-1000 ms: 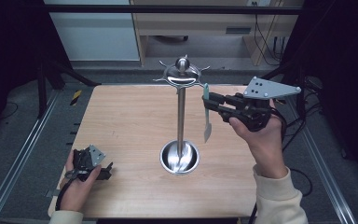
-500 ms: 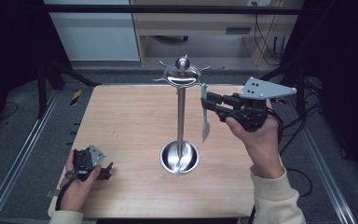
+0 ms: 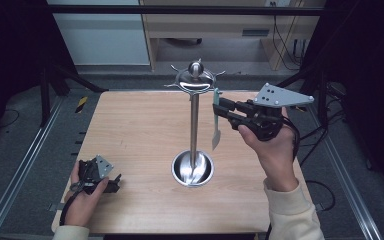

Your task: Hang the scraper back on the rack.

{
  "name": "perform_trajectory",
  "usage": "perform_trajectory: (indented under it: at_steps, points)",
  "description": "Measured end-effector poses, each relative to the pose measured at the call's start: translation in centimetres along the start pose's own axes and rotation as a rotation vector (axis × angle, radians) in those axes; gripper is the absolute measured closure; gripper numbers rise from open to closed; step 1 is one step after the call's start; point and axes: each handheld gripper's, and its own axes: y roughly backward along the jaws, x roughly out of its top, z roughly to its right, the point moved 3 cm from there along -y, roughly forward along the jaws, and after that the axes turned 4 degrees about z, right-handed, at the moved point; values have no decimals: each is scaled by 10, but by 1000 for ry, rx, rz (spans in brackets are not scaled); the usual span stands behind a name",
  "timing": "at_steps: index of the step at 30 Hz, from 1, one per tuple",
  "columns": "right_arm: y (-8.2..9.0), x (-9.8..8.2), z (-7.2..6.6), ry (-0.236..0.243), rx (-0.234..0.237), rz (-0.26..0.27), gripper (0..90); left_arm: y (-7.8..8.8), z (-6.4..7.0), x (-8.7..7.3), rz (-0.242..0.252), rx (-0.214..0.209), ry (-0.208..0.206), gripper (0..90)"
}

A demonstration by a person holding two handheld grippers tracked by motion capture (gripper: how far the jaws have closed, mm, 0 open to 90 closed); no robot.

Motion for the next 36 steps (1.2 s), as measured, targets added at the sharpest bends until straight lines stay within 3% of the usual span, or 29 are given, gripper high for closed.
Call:
perform_trajectory:
  at_steps: [23, 36]
  points:
    - [-1, -1, 0, -9, -1, 8, 733, -1, 0, -1, -4, -6, 4, 31]
    - [0, -2, 1, -24, -9, -13, 554, 0, -2, -1, 14, -1, 28, 31]
